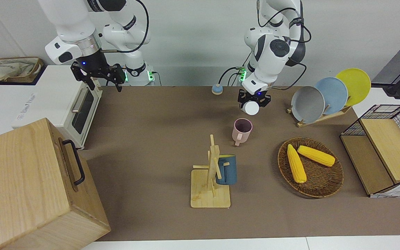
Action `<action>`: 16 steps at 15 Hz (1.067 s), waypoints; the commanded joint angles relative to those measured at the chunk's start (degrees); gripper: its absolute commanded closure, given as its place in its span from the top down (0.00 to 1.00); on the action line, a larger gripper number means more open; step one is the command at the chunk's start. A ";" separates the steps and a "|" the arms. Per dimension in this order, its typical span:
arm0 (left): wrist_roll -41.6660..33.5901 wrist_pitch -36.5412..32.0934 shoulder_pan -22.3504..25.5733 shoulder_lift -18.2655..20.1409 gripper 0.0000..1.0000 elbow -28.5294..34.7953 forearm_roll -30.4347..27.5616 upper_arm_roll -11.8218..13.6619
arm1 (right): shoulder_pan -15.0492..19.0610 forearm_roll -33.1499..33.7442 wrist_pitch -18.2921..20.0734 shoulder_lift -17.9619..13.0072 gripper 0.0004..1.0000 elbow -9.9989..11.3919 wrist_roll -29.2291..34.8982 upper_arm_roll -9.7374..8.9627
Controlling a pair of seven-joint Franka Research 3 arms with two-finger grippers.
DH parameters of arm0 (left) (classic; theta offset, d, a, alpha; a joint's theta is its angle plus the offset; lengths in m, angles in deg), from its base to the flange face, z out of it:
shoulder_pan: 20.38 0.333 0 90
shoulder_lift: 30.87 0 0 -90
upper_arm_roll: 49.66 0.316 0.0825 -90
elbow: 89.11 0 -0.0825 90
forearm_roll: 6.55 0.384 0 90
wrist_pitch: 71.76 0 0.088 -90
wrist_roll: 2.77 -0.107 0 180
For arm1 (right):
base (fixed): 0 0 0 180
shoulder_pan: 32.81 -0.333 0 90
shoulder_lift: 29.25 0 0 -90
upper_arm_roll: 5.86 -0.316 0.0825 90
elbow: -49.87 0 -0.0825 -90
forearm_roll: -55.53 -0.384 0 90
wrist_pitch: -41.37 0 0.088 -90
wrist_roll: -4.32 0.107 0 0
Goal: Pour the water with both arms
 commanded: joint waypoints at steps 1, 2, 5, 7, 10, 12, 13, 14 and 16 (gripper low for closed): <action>2.76 -5.49 -0.08 -4.11 0.12 -6.30 3.26 -0.13 | 1.36 -0.40 -0.60 -1.05 0.99 1.35 -1.16 -0.96; 2.76 -5.85 -0.08 -4.29 0.12 -6.39 3.35 -0.13 | 1.36 -0.40 -0.60 -1.05 0.99 1.35 -1.16 -0.96; 2.93 -6.72 -0.34 -5.17 0.12 -6.83 3.26 -0.13 | 1.36 -0.40 -0.60 -1.05 0.99 1.35 -1.07 -0.96; 2.93 -8.04 -0.43 -5.43 0.12 -7.09 3.35 -0.13 | 1.36 -0.40 -0.60 -1.05 0.99 1.35 -1.16 -0.96; 2.93 -8.92 -0.52 -5.52 0.12 -7.18 3.35 -0.13 | 1.36 -0.40 -0.60 -1.05 0.99 1.35 -1.16 -0.96; 3.02 -9.89 -0.70 -5.52 0.12 -7.18 3.35 -0.22 | 1.36 -0.40 -0.60 -1.05 0.99 1.35 -1.16 -0.96; 3.02 -10.24 -0.70 -5.52 0.12 -7.27 3.43 -0.31 | 1.36 -0.40 -0.60 -1.05 0.99 1.35 -1.07 -0.96; 3.02 -10.42 -0.78 -5.52 0.12 -7.27 3.44 -0.31 | 1.36 -0.40 -0.60 -1.05 0.99 1.35 -1.16 -0.96; 3.46 -11.03 -0.79 -5.52 0.12 -7.27 4.13 -1.10 | 1.36 -0.40 -0.60 -1.05 0.99 1.35 -1.16 -0.96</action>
